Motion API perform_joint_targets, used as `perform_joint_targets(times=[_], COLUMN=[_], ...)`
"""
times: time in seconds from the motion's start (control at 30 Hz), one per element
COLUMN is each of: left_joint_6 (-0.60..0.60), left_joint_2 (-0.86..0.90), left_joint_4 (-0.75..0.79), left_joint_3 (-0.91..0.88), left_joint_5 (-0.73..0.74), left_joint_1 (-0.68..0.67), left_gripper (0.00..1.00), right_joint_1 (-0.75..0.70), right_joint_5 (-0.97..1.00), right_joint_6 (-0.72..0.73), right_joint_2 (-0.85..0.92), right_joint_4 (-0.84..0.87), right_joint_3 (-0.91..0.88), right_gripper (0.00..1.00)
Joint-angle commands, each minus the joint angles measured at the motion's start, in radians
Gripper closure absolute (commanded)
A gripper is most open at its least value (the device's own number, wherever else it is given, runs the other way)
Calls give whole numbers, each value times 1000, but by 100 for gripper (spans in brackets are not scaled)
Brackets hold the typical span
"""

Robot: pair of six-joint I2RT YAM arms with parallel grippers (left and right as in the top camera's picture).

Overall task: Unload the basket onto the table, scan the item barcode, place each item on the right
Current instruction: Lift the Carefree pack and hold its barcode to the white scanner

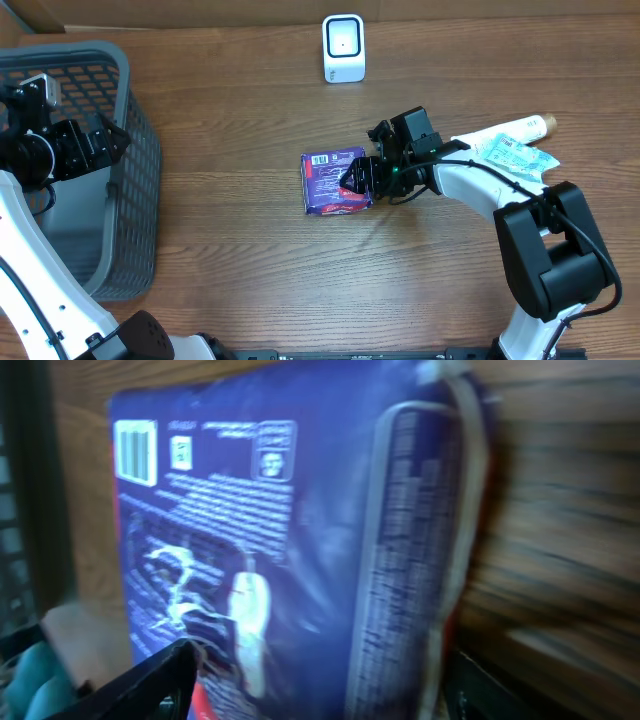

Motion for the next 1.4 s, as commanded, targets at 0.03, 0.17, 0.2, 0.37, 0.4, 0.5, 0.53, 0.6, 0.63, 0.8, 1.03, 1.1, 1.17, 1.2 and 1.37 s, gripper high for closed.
perform_joint_targets(times=[0.03,0.17,0.2,0.37,0.4,0.5,0.53,0.6,0.63,0.8,1.03,1.1,1.17,1.2,1.37], left_joint_6=[3,3,3,3,3,3,3,3,3,3,3,3,3,3,3], left_joint_2=[8,8,8,8,8,8,8,8,8,8,8,8,8,8,8], left_joint_4=[1,1,1,1,1,1,1,1,2,1,1,1,1,1,1], left_joint_3=[2,2,2,2,2,2,2,2,2,2,2,2,2,2,2], left_joint_5=[1,1,1,1,1,1,1,1,1,1,1,1,1,1,1], left_joint_1=[2,2,2,2,2,2,2,2,2,2,2,2,2,2,2], left_gripper=[0,0,1,0,1,0,0,0,0,0,1,0,1,0,0], right_joint_1=[11,17,18,18,18,18,18,16,15,9,9,9,10,10,10], right_joint_5=[-86,-87,-86,-86,-84,-79,-82,-106,-119,-130,-79,-2,88,128,301], right_joint_6=[21,109,142,238,246,250,254,253,253,192,32,-7,-37,-45,-45], right_joint_2=[28,68,80,114,114,114,114,113,110,50,-167,-238,-317,-352,-536], right_joint_4=[30,82,96,132,133,134,136,136,136,119,52,16,-12,-23,-59], right_joint_3=[9,9,9,9,9,9,9,9,9,9,21,26,26,26,26], right_gripper=[23,27,28,48,53,79,87,95,96,96,96,96,96,96,96])
